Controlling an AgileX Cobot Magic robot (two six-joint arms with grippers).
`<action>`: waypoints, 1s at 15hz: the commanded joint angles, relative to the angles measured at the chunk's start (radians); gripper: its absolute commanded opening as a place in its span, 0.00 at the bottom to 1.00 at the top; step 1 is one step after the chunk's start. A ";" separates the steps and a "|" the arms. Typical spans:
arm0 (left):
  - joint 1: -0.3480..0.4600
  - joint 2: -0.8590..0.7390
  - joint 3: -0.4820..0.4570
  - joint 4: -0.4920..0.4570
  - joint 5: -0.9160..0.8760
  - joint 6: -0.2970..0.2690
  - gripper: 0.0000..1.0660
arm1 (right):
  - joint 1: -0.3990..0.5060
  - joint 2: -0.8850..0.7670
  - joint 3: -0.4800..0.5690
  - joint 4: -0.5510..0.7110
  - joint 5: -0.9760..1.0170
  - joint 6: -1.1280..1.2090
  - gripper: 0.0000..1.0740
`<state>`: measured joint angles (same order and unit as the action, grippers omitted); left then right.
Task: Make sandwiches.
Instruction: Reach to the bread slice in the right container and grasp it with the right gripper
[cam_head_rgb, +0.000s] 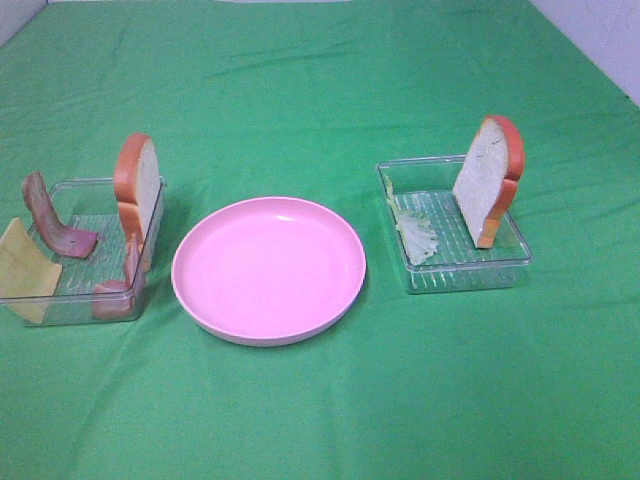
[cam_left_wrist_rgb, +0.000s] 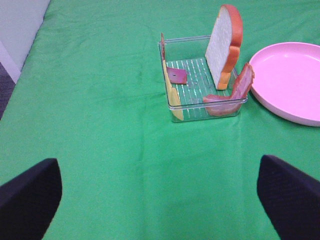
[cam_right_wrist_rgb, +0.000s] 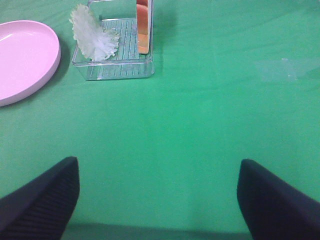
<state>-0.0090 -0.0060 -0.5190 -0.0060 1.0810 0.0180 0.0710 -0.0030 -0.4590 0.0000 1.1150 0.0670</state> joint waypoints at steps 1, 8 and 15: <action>0.001 -0.014 0.001 -0.008 -0.004 -0.005 0.94 | -0.002 -0.035 -0.004 0.000 0.000 -0.009 0.77; 0.001 -0.014 0.001 -0.008 -0.004 -0.005 0.94 | -0.002 -0.035 -0.004 0.000 0.000 -0.009 0.77; 0.001 -0.014 0.001 -0.008 -0.004 -0.005 0.94 | -0.001 0.307 -0.085 0.020 -0.345 0.048 0.77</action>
<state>-0.0090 -0.0060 -0.5190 -0.0060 1.0810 0.0180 0.0710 0.2970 -0.5370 0.0200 0.8020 0.1130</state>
